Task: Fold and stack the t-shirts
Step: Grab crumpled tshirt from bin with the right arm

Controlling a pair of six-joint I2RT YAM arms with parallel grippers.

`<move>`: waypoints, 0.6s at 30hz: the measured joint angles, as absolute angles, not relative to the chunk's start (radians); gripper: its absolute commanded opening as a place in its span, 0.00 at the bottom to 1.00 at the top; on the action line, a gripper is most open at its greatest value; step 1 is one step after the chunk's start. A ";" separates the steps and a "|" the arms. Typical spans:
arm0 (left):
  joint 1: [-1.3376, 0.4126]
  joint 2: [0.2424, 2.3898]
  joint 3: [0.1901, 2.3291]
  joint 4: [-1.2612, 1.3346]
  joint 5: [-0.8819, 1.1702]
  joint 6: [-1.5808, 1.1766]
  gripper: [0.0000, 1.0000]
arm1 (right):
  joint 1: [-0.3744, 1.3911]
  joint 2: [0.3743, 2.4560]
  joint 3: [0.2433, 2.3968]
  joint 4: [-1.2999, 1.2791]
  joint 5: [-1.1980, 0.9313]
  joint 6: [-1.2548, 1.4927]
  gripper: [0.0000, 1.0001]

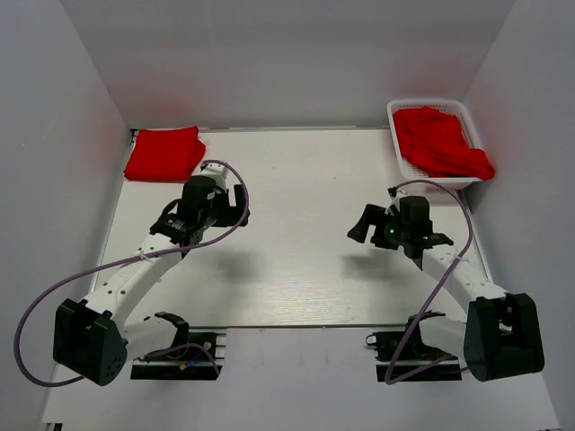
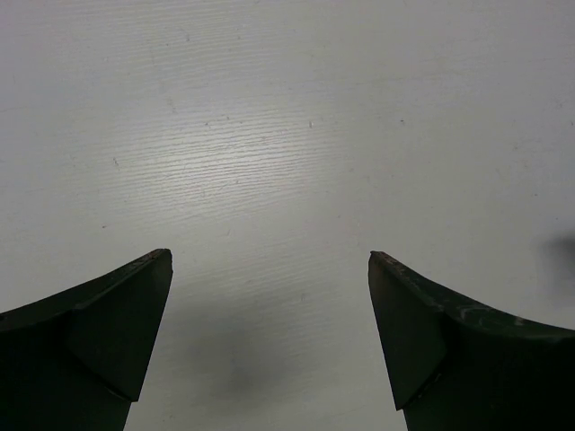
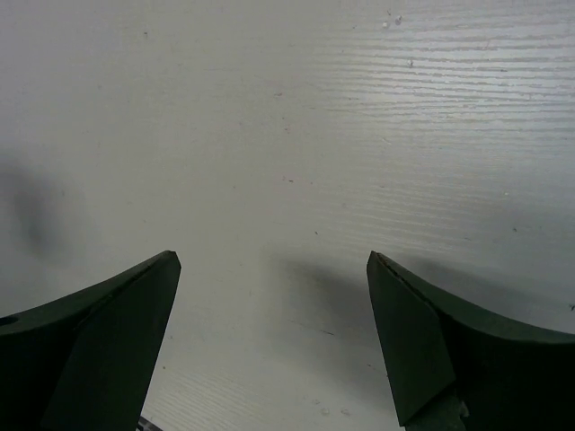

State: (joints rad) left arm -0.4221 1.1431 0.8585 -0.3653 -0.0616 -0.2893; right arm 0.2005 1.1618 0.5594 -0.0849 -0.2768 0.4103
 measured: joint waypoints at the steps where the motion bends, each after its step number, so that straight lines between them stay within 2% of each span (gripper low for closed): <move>1: -0.422 1.143 0.859 -0.365 -0.062 -0.290 1.00 | 0.200 1.156 0.559 -0.083 -0.284 0.408 0.90; 6: -0.422 1.143 0.850 -0.353 -0.061 -0.289 1.00 | 0.200 1.139 0.561 -0.004 -0.324 0.395 0.90; 9: -0.422 1.143 0.834 -0.347 -0.060 -0.289 1.00 | 0.200 1.178 0.635 -0.010 -0.285 0.376 0.90; 18: -0.421 1.191 0.836 -0.342 -0.058 -0.271 1.00 | 0.074 1.640 1.427 -0.186 0.001 0.312 0.90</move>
State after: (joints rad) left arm -0.4210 1.1908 0.8360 -0.3424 -0.0582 -0.2714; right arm 0.0738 1.6402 1.4269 -0.1864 0.0006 0.3119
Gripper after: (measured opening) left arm 0.998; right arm 0.904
